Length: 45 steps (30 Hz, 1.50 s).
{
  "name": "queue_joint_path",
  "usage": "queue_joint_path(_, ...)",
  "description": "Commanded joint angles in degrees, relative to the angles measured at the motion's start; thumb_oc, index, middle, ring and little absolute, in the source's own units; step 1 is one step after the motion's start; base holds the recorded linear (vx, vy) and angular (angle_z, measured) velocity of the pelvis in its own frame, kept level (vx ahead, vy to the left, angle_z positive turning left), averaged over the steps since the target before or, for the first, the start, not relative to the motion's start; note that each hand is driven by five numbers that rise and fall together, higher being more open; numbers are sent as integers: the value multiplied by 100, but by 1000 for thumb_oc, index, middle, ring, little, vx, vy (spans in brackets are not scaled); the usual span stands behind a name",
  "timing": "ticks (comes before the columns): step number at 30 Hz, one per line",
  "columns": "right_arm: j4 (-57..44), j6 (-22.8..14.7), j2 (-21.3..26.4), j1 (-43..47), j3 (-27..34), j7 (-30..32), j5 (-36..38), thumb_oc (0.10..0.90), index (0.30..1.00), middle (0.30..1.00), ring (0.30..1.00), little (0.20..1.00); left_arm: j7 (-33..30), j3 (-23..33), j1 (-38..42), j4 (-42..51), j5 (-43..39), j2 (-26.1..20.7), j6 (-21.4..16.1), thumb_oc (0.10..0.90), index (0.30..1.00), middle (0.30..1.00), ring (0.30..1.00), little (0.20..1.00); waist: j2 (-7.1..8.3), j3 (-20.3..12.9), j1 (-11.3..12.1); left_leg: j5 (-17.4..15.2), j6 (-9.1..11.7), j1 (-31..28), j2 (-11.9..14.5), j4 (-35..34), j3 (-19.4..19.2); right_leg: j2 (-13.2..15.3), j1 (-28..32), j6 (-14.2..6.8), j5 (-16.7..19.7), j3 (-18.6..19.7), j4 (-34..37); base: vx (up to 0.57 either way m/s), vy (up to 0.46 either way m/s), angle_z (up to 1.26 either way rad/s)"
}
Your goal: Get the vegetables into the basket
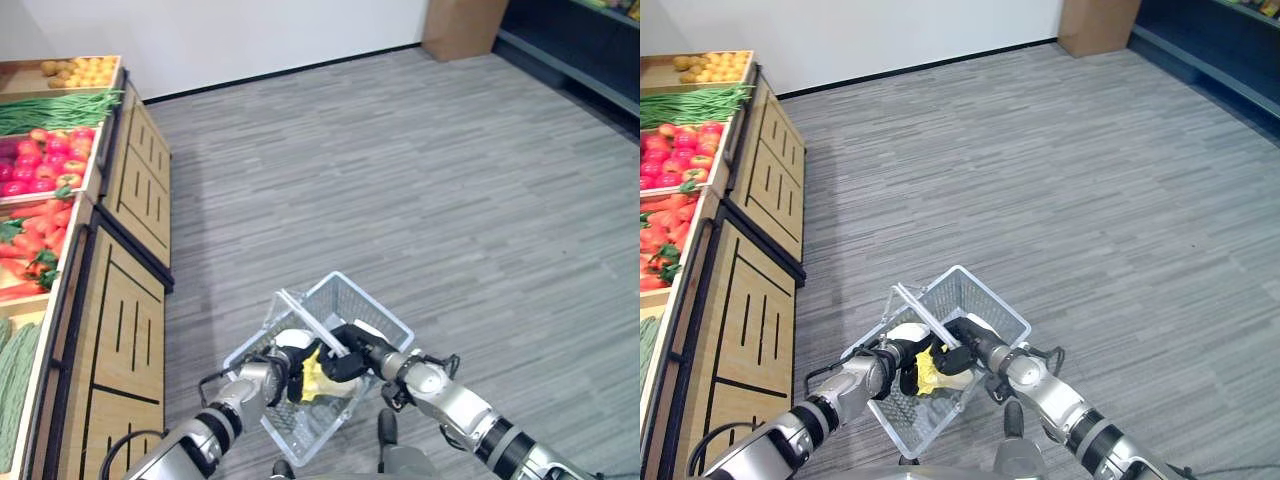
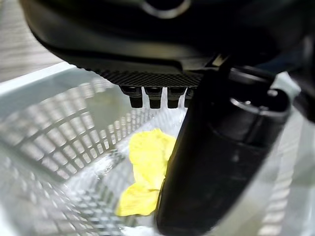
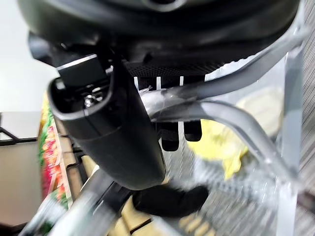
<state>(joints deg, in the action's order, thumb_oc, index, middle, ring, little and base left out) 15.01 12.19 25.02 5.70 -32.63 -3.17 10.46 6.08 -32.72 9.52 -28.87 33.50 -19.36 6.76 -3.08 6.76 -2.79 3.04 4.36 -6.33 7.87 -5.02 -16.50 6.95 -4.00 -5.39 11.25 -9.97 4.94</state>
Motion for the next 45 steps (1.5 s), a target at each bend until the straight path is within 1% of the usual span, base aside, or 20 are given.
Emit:
queue_joint_path(1, -259, -529, -417, 724, 454, 257, -749, 400, 300, 300, 300, 300, -279, 44, 424, -444, -462, -380, 128, 900, 1000, 1000, 1000, 1000, 346, -192, 90, -168, 100, 329, -53, 271, 351, 416, 397, -421, -662, -303, -302, 18, 12, 26)
queue_joint_path(3, 285, -502, -288, 663, 776, 387, -1396, 400, 300, 300, 300, 300, -424, 419, 88, -592, -681, -493, 170, 900, 1000, 1000, 1000, 1000, 391, -208, 208, -180, 69, 325, -92, 261, 450, 441, 443, -434, -679, -369, -299, 35, 30, 22)
queue_joint_path(7, 834, -468, -216, 623, 992, 502, -1806, 400, 300, 300, 300, 300, -504, 693, -236, -801, -779, -538, 214, 900, 1000, 1000, 1000, 1000, 429, -219, 299, -182, 41, 329, -138, 245, 518, 471, 470, -447, -690, -415, -298, 18, 35, 7)
queue_joint_path(8, 1130, -447, -186, 589, 1118, 558, -1938, 400, 300, 300, 300, 300, -657, 918, -364, -990, -961, -487, 255, 900, 1000, 1000, 1000, 1000, 459, -219, 368, -172, 28, 337, -167, 221, 565, 482, 481, -450, -689, -443, -299, 4, 26, 5)
queue_joint_path(10, 1487, -427, -193, 546, 1187, 630, -2022, 400, 300, 300, 300, 300, -774, 1018, -410, -1227, -1073, -400, 254, 900, 1000, 1000, 1000, 1000, 487, -219, 397, -156, 20, 356, -184, 204, 613, 497, 492, -455, -693, -490, -297, 4, 24, 20)
queue_joint_path(13, 1765, -431, -202, 507, 1240, 665, -2115, 400, 300, 300, 300, 300, -821, 1029, -436, -1426, -1067, -341, 256, 900, 1000, 1000, 1000, 1000, 516, -226, 421, -153, 12, 360, -199, 192, 656, 509, 514, -457, -699, -526, -289, 17, 16, 17)
queue_joint_path(14, 2170, -401, -227, 501, 1314, 798, -2124, 400, 300, 300, 300, 300, -857, 1022, -395, -1749, -1045, -262, 279, 900, 1000, 1000, 1000, 1000, 535, -239, 423, -153, 5, 359, -208, 186, 673, 514, 528, -456, -703, -538, -284, 13, 19, 9)
queue_joint_path(17, 2449, -401, -255, 480, 1352, 831, -2068, 400, 300, 300, 300, 300, -935, 1039, -365, -2031, -1048, -205, 278, 900, 1000, 1000, 1000, 1000, 558, -250, 426, -154, 4, 359, -214, 180, 693, 516, 538, -460, -708, -556, -282, 13, 12, 11)
queue_joint_path(20, 3200, -397, -311, 453, 1417, 927, -2006, 400, 300, 300, 300, 300, -1042, 1124, -269, -2677, -1116, -95, 298, 900, 1000, 1000, 1000, 1000, 585, -282, 422, -152, 6, 346, -225, 166, 688, 525, 550, -464, -713, -571, -281, 27, 18, 5)
queue_joint_path(24, 3840, -420, -367, 365, 1402, 922, -2090, 400, 300, 300, 300, 300, -1095, 1184, -239, -3185, -1164, -14, 286, 900, 1000, 1000, 1000, 1000, 592, -309, 409, -167, 1, 328, -241, 155, 689, 536, 567, -471, -727, -571, -292, 0, 0, 0)
queue_joint_path(26, 3965, -425, -365, 348, 1405, 942, -2136, 400, 300, 300, 300, 300, -1094, 1208, -256, -3121, -1207, -10, 279, 900, 1000, 1000, 1000, 1000, 590, -309, 406, -173, -1, 325, -247, 159, 692, 540, 570, -473, -728, -565, -297, 0, 0, 0)
queue_joint_path(28, 4609, -412, -469, 343, 1328, 946, -2316, 400, 300, 300, 300, 300, -1119, 1225, -215, -3337, -1297, 75, 245, 900, 1000, 1000, 1000, 1000, 581, -310, 404, -187, -10, 318, -267, 160, 694, 545, 571, -476, -731, -562, -297, 0, 0, 0)
queue_joint_path(29, 4630, -424, -474, 357, 1324, 950, -2316, 400, 300, 300, 300, 300, -1123, 1228, -210, -3345, -1299, 76, 240, 900, 1000, 1000, 1000, 1000, 581, -307, 401, -188, -10, 318, -268, 159, 694, 545, 571, -476, -732, -562, -297, 0, 0, 0)
queue_joint_path(31, 5153, -403, -563, 407, 1223, 953, -2572, 400, 300, 300, 300, 300, -1148, 1206, -167, -3495, -1363, 137, 213, 900, 1000, 1000, 1000, 1000, 574, -330, 409, -199, -17, 316, -278, 163, 700, 554, 584, -477, -736, -569, -296, 0, 0, 0)
queue_joint_path(33, 5434, -391, -601, 421, 1279, 997, -2579, 400, 300, 300, 300, 300, -1168, 1213, -141, -3601, -1416, 180, 184, 900, 1000, 1000, 1000, 1000, 570, -344, 403, -206, -21, 319, -289, 168, 708, 560, 585, -481, -733, -562, -296, 0, 0, 0)
queue_joint_path(39, 5855, -360, -589, 475, 1220, 963, -2857, 400, 300, 300, 300, 300, -1170, 1168, -82, -3743, -1482, 244, 122, 900, 1000, 1000, 1000, 1000, 555, -369, 404, -212, -16, 309, -295, 154, 724, 568, 595, -489, -719, -574, -276, 0, 0, 0)
queue_joint_path(40, 5894, -346, -567, 478, 1174, 946, -2965, 400, 300, 300, 300, 300, -1174, 1177, -80, -3725, -1510, 251, 119, 900, 1000, 1000, 1000, 1000, 554, -374, 407, -214, -16, 304, -299, 151, 729, 568, 598, -492, -715, -574, -270, 0, 0, 0)
queue_joint_path(41, 5928, -364, -536, 499, 978, 896, -3336, 400, 300, 300, 300, 300, -1191, 1226, -85, -3727, -1623, 256, 94, 900, 1000, 1000, 1000, 1000, 554, -371, 435, -211, -13, 307, -299, 152, 736, 572, 598, -489, -715, -579, -266, 0, 0, 0)
queue_joint_path(43, 5984, -347, -510, 503, 913, 829, -3483, 400, 300, 300, 300, 300, -1194, 1301, -125, -3742, -1761, 264, 79, 900, 1000, 1000, 1000, 1000, 557, -375, 443, -213, -9, 309, -296, 156, 760, 575, 612, -487, -722, -599, -263, -1, -8, 2)
queue_joint_path(45, 6034, -329, -505, 451, 1071, 892, -3326, 400, 300, 300, 300, 300, -1193, 1383, -140, -3871, -1838, 304, 74, 900, 1000, 1000, 1000, 1000, 558, -383, 426, -211, -8, 308, -295, 157, 774, 578, 629, -486, -723, -607, -256, 0, -14, 4)
